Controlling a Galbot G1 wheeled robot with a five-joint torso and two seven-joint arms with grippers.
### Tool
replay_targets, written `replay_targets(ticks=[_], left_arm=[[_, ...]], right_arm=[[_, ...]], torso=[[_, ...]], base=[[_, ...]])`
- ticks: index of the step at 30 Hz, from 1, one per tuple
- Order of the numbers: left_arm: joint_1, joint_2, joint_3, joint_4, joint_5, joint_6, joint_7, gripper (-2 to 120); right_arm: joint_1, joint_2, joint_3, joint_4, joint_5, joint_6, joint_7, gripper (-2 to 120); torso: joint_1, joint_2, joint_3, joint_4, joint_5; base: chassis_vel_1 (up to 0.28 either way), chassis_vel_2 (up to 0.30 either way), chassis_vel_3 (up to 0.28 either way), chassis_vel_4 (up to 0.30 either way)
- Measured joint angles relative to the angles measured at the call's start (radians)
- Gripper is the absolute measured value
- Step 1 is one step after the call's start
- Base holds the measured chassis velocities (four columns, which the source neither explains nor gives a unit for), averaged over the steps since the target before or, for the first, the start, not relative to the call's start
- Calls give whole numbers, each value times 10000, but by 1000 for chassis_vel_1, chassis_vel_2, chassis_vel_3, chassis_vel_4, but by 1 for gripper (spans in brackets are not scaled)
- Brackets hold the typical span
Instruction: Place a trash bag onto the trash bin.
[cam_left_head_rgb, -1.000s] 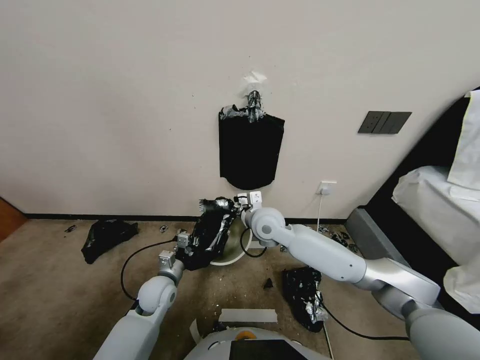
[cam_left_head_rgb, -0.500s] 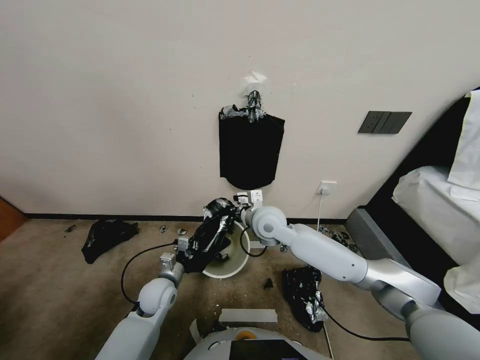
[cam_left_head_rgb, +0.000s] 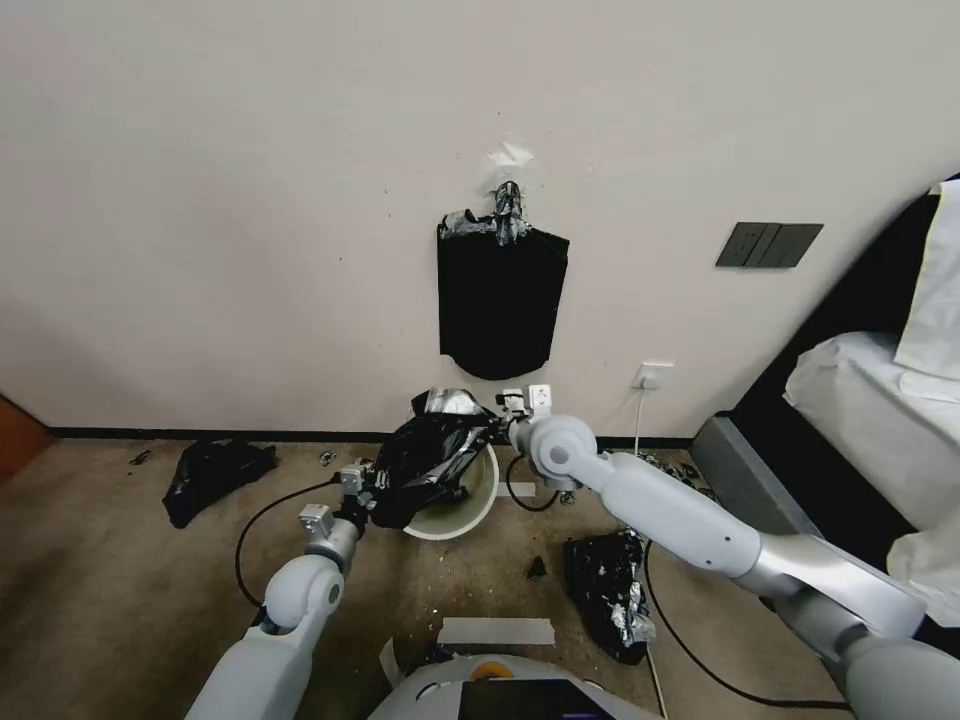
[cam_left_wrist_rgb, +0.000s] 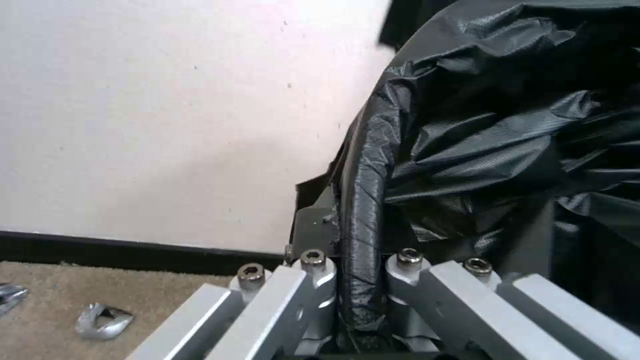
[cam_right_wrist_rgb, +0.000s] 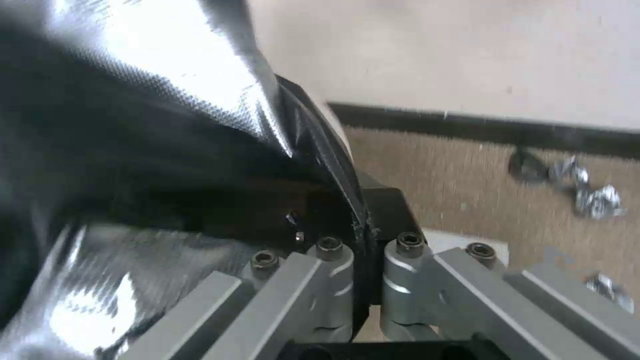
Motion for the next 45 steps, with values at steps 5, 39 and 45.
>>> replay_targets(ticks=[5,39,45], left_arm=[[-89,-399,-34,-41,-52,0,-106,1],[-482,-353,-19,-261,-1211,550,-1264,1],[-778,-249,0,9,-1343,648,-1672,1]], right_arm=[[-862,-269,292,586,-314,2,-65,3],[-1919,-1828,-1490,606,-6811,190,-3982,28],[-1727,-2007,-1504,812,-6884,424,-4004,52]], torso=[[0,1,0,-2,-1],[0,1,0,-3,0],[1,1,0,1,-1]], base=[[0,0,0,0],[0,0,0,0],[0,0,0,0]])
